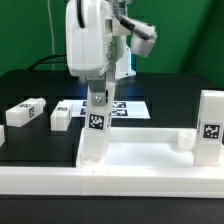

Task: Assemble desk

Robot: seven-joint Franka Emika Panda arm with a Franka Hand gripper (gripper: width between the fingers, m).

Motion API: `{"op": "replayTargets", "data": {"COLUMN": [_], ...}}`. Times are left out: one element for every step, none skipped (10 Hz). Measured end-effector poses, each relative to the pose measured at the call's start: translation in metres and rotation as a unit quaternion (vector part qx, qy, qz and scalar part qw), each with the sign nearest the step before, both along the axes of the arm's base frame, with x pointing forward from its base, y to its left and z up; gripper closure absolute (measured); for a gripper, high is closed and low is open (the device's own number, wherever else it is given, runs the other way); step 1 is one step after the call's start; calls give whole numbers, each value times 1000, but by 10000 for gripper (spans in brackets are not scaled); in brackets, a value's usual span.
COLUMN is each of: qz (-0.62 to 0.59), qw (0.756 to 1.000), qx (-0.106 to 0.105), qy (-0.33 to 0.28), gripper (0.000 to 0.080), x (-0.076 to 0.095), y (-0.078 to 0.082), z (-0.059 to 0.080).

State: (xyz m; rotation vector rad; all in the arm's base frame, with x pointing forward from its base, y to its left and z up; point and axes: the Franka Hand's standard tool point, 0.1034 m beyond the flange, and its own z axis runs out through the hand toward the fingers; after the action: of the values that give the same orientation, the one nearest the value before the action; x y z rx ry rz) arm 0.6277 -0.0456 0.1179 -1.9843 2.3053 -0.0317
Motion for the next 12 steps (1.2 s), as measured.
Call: {"op": "replayTargets", "data": {"qz": [35, 83, 138, 179, 214, 240, 283, 321, 370, 429, 468, 523], "qw": [999, 996, 990, 984, 977, 970, 959, 946, 928, 902, 882, 851], "qx": [-4, -10, -15, -20, -23, -25, -28, -32, -37, -43, -46, -50], "qy": [0, 1, -2, -6, -7, -8, -10, -12, -4, -4, -5, -6], "gripper": [185, 185, 157, 152, 152, 151, 151, 151, 151, 151, 151, 151], "x": [-1, -3, -3, -3, -3, -3, -3, -3, -4, -5, -6, -6], "y": [-5, -6, -6, -6, -6, -6, -6, -5, -2, 0, -3, -3], "z": [-1, -1, -2, -2, -3, -3, -3, -3, -4, -5, -6, -6]}}
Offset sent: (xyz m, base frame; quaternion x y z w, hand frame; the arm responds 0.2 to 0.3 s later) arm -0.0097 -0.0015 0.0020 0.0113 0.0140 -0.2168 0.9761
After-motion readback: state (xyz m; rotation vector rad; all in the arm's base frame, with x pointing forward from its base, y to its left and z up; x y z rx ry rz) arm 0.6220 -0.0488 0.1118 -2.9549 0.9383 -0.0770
